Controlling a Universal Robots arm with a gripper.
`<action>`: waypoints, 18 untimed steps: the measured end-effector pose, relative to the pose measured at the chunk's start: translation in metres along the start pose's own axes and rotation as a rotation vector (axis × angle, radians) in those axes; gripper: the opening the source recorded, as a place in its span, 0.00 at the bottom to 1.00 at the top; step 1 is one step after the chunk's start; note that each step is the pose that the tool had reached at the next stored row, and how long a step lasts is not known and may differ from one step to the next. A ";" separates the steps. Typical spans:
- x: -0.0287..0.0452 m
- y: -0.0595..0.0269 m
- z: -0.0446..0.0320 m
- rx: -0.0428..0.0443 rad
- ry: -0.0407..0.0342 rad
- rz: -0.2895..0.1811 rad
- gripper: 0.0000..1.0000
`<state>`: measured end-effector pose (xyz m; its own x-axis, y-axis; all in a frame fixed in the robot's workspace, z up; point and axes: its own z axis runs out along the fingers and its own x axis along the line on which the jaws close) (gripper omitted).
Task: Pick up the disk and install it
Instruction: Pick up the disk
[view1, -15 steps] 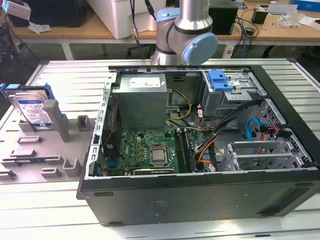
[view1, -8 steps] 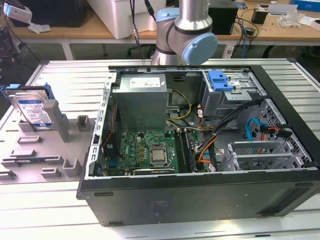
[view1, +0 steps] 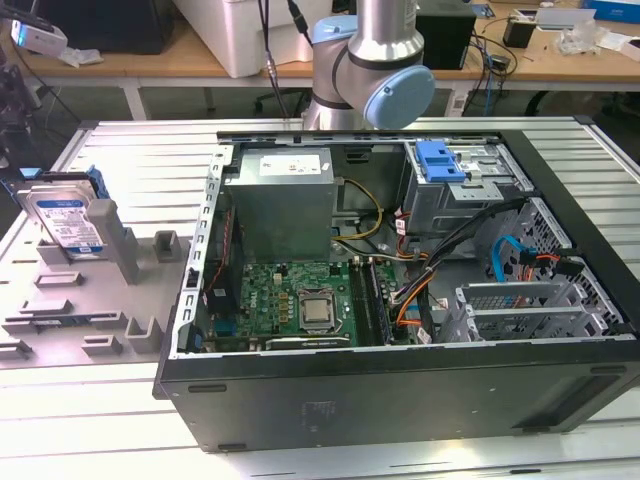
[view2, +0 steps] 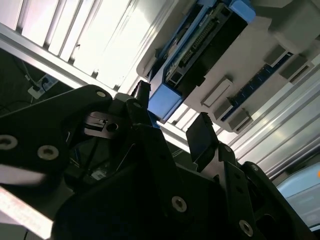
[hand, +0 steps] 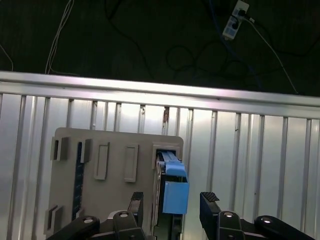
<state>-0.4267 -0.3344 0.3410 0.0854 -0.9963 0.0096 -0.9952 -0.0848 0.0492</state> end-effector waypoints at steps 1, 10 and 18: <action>0.0000 0.0000 0.0006 0.0000 0.0001 -0.002 0.57; -0.0008 0.0002 0.0086 0.0003 0.0011 -0.024 0.57; -0.0016 0.0017 0.0162 0.0005 0.0019 -0.040 0.57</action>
<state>-0.4292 -0.3332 0.3249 0.1248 -0.9921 0.0096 -0.9910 -0.1241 0.0491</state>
